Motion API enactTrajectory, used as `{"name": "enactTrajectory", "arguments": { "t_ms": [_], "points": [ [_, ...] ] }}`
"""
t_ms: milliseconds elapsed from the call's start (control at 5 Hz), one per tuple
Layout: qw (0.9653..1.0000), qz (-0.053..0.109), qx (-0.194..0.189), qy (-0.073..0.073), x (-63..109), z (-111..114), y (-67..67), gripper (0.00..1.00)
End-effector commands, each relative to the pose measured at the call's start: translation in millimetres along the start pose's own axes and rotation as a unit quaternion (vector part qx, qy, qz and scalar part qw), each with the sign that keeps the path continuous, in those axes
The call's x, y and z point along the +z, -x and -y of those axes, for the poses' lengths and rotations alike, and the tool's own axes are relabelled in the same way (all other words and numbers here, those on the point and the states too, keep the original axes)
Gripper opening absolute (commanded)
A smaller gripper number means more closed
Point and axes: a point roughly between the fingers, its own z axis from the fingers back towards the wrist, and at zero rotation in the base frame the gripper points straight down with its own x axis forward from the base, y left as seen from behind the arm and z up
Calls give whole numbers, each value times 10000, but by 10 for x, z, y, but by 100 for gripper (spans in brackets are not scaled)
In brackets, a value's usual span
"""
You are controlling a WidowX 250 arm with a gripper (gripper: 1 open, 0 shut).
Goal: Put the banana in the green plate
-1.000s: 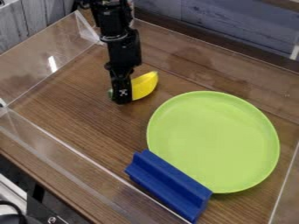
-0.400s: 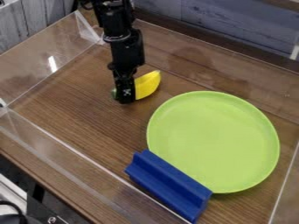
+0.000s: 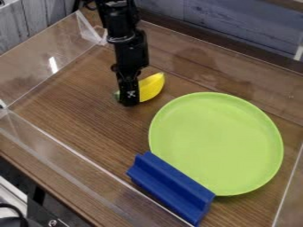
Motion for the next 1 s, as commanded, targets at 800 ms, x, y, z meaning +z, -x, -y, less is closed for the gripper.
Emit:
{"name": "enactTrajectory", "arguments": {
  "t_ms": [800],
  "points": [
    [9995, 137, 25, -289, 264, -18, -167, 0]
  ]
}}
